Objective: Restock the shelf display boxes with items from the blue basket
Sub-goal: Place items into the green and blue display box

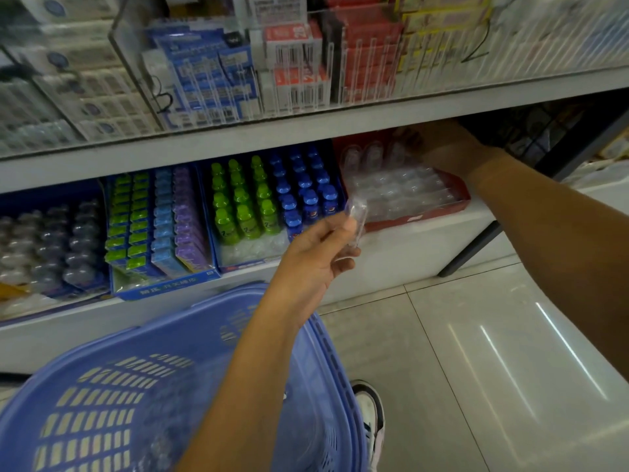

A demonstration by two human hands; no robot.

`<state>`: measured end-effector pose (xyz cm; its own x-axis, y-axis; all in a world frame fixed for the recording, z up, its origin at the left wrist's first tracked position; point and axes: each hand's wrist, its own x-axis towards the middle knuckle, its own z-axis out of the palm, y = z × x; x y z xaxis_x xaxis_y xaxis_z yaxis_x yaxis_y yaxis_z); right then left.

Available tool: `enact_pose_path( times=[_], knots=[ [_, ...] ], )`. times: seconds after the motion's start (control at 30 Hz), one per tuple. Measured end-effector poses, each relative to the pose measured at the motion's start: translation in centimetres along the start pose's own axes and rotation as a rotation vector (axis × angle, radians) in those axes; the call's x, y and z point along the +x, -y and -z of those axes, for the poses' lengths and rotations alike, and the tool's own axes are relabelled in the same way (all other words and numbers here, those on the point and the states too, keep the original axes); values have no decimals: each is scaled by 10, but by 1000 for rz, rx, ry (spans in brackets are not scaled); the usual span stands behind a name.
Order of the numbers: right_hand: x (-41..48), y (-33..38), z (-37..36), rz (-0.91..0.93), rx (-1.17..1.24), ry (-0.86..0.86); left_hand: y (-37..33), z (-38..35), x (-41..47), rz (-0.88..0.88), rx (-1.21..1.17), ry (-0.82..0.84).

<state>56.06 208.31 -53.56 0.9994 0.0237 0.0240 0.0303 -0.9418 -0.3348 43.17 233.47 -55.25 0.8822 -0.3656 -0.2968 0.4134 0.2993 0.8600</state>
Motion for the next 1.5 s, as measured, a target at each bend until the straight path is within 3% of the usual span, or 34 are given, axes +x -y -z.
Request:
enact_pose_path(
  times=[0.17,0.27,0.3,0.37,0.43,0.5,0.67,0.8,0.9,1.0,1.1,1.17,1.23,1.27,1.33,1.5],
  knots=[
    [-4,12,9,21,-63,-31,0,-11,1,-245,230,-187],
    [-33,34,11,-86,127,-186,0,-13,2,-352,287,-266],
    [-46,41,9,-117,298,-173,0,-14,3,-373,290,-275],
    [-76,56,11,-121,766,57,1,-18,5,-399,303,-275],
    [-96,61,15,-44,910,256,3,-25,9,-423,322,-272],
    [-104,61,18,-12,1007,300,4,-32,13,-445,334,-275],
    [-100,47,22,-37,966,103,7,-45,33,-453,442,-248],
    [-76,22,32,-125,696,-223,19,-47,46,-377,998,-61],
    [-61,12,37,-230,790,-220,26,-48,49,-336,1305,53],
    [-44,14,36,-421,865,-257,28,-48,52,-340,1403,69],
    [-29,11,26,-599,1342,-315,27,-46,52,-349,1439,84],
    [-23,10,21,-577,1713,-318,26,-45,52,-349,1448,99],
    [-20,7,17,-530,1880,-335,25,-44,53,-348,1449,110],
    [-19,4,14,-505,1827,-327,24,-44,52,-349,1451,112],
    [-16,-3,10,-445,1474,-268,24,-43,52,-356,1453,110],
    [-9,-33,4,-282,170,-263,25,-44,52,-362,1476,111]
  ],
)
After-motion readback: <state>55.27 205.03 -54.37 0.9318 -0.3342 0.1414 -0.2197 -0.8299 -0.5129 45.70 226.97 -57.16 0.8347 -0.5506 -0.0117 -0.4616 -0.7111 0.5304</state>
